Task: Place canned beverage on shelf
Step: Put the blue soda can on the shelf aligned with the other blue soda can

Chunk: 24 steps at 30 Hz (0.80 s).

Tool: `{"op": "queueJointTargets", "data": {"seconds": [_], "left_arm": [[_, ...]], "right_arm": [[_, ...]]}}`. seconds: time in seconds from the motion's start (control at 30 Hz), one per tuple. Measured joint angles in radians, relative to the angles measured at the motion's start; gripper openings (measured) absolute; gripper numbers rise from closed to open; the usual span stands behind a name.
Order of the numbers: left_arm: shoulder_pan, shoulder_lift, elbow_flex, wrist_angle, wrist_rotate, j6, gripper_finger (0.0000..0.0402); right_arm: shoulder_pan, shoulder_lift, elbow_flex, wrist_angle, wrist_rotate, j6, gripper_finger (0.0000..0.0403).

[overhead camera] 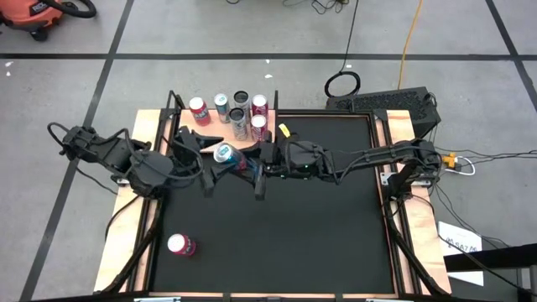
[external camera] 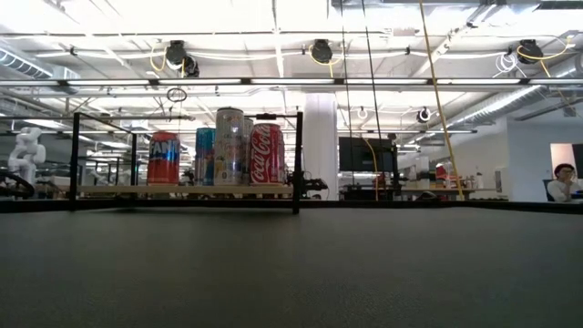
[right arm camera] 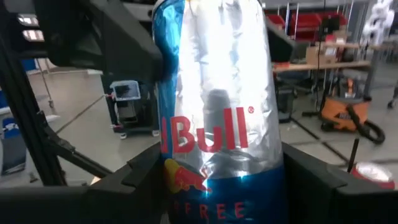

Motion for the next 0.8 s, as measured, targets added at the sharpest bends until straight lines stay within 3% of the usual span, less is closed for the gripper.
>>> {"op": "queueJointTargets", "data": {"seconds": [0.2, 0.6, 0.8], "left_arm": [[0.009, 0.0, 0.0, 0.014, 0.014, -0.001, 0.0371], [0.019, -0.038, -0.002, 0.077, 0.07, 0.051, 0.0239], [0.055, -0.042, -0.002, 0.069, 0.095, 0.057, 0.0201]], "right_arm": [[0.0, 0.0, 0.0, 0.068, 0.0, -0.028, 0.0232], [-0.001, 0.0, 0.001, 0.061, 0.004, -0.038, 0.0234], [-0.008, 0.0, 0.002, 0.033, 0.005, -0.034, 0.0252]]}}
